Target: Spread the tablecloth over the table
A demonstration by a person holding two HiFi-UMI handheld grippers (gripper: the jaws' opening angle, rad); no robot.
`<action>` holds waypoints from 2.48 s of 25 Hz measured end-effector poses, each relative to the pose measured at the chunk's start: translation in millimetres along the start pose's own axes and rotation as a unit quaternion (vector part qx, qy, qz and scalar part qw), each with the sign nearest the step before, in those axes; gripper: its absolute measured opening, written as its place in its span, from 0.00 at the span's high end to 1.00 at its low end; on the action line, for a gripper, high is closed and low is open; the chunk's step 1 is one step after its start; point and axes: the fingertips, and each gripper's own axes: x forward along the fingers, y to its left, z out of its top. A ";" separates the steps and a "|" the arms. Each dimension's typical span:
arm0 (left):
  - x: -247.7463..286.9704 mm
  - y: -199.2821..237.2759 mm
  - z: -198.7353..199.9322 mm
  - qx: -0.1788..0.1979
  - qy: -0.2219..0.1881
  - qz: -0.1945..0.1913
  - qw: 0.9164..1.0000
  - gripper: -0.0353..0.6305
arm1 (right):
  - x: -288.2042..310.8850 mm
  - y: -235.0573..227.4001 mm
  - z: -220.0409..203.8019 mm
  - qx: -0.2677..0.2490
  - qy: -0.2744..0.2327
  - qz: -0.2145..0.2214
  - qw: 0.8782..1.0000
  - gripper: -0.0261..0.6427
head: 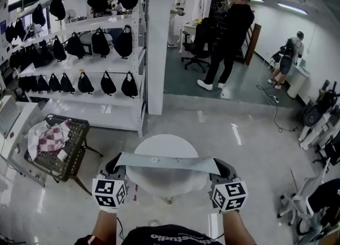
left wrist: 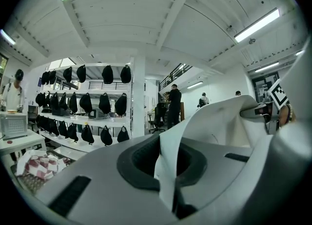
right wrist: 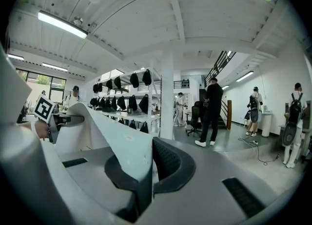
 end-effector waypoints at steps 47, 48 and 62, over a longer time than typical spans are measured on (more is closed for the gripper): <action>131.5 32.4 30.0 -0.009 -0.014 -0.035 0.999 0.92 | 112.6 -55.9 39.7 0.003 -0.022 -0.008 1.000 0.92; 135.9 31.4 32.7 -0.007 -0.015 -0.033 0.999 0.92 | 115.9 -59.9 41.7 0.003 -0.023 -0.007 1.000 0.92; 201.1 19.1 62.6 0.011 -0.027 -0.019 0.999 0.92 | 161.3 -113.4 63.7 0.006 -0.041 0.005 0.999 0.92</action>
